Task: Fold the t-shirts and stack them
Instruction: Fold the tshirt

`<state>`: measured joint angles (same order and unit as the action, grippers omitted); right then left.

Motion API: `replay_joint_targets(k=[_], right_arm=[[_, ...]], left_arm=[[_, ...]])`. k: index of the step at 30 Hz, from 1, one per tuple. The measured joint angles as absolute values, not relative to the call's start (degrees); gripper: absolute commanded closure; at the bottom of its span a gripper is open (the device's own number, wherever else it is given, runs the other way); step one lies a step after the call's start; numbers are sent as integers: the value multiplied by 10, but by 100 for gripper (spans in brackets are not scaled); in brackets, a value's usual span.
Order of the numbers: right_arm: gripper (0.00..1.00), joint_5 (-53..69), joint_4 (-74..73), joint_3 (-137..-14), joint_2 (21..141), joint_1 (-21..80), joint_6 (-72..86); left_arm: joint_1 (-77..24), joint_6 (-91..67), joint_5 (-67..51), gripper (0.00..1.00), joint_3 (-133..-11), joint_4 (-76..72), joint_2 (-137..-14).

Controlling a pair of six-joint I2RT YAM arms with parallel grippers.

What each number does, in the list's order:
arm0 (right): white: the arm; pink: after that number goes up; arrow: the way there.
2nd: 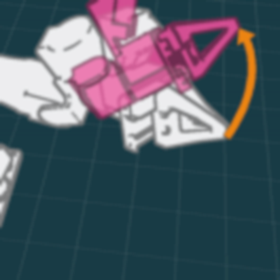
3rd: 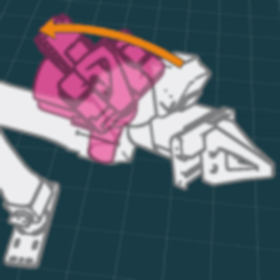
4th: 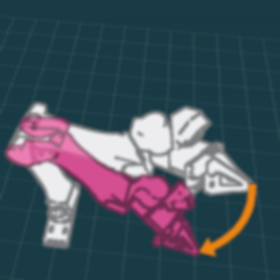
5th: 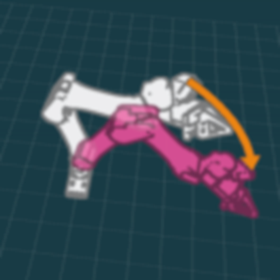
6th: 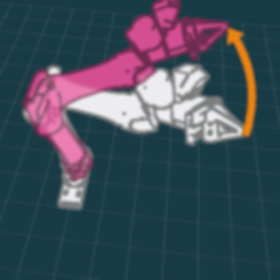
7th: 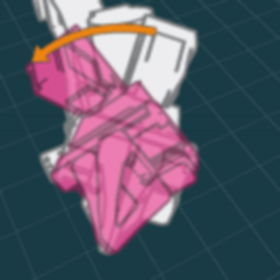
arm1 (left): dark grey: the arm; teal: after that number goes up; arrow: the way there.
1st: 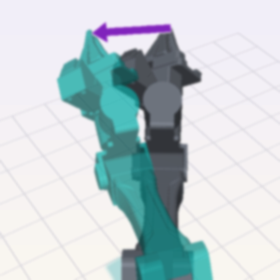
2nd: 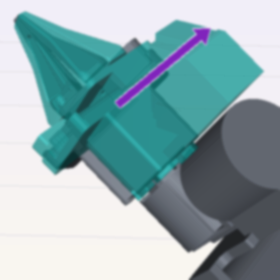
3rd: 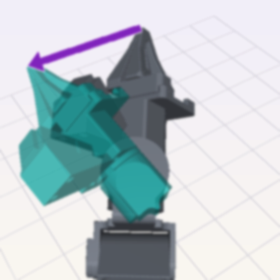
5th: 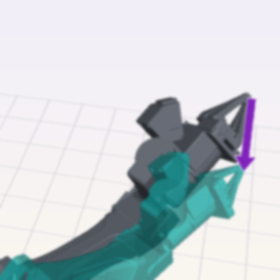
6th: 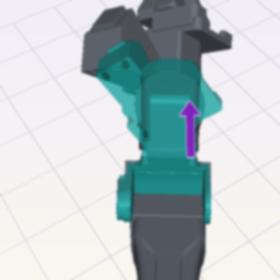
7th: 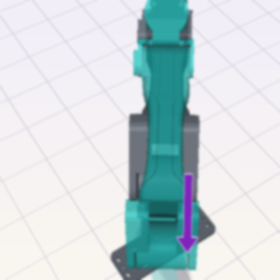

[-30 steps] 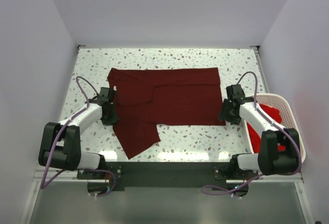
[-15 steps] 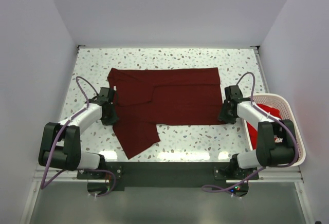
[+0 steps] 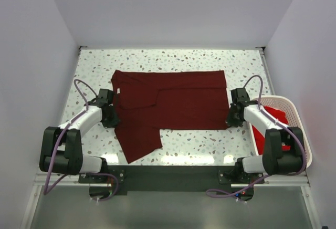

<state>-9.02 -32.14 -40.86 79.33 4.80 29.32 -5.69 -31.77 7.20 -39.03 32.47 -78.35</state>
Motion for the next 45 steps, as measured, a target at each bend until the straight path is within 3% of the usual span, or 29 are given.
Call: replay_joint_targets(k=[9, 17, 36, 45], right_arm=[[100, -78, -373, -474, 777, 48, 277], [100, -75, -381, -536, 790, 48, 274], [100, -83, -377, -719, 966, 47, 274], [100, -84, -368, -746, 1034, 32, 273]], left_arm=[[-29, -303, 15, 100, -410, 343, -783], [15, -282, -34, 100, -513, 366, -794], [29, -284, -74, 100, -691, 373, -949], [29, -284, -70, 100, -746, 375, -1025]])
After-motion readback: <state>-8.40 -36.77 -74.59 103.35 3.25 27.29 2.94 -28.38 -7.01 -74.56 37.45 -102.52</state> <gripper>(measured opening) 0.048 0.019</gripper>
